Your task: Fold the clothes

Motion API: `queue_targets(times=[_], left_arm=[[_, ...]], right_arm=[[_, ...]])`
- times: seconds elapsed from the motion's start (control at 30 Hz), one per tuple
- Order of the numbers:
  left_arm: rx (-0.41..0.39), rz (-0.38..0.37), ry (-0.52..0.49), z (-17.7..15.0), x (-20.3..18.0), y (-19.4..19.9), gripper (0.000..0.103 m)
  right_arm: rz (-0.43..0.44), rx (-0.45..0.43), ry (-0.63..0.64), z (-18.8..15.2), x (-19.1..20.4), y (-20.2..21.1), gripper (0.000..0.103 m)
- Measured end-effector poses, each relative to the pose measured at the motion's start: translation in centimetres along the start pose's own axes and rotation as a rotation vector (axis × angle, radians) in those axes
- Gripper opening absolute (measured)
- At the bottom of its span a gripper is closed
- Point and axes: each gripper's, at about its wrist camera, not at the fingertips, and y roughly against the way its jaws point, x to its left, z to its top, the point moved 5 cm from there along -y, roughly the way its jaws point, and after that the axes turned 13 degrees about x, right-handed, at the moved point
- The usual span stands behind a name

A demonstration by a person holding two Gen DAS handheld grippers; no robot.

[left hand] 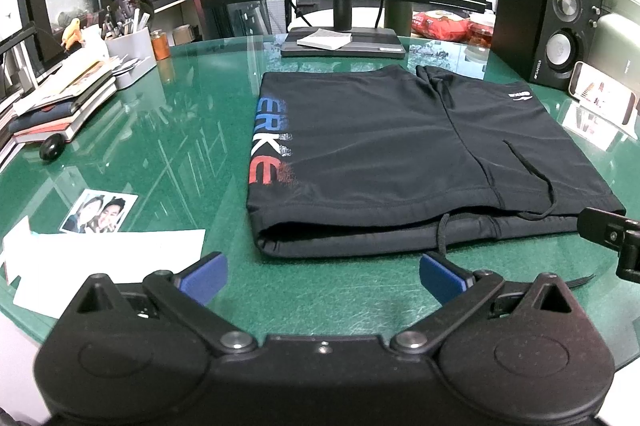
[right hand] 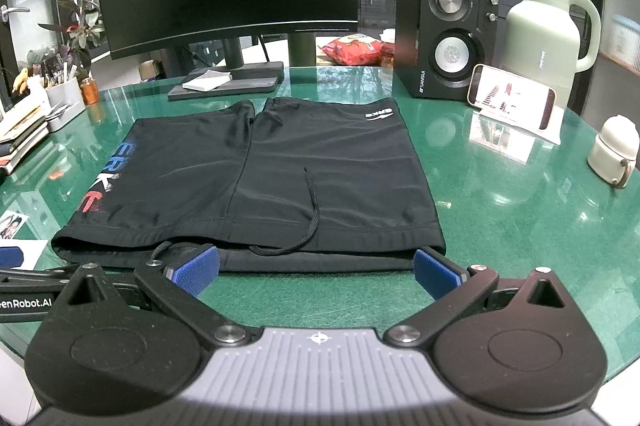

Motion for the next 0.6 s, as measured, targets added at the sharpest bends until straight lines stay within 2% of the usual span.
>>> queue_targets(times=[0.6], left_arm=[[0.006, 0.0, -0.002, 0.38, 0.01, -0.2, 0.103]], right_arm=[[-0.003, 0.002, -0.007, 0.02, -0.06, -0.21, 0.103]])
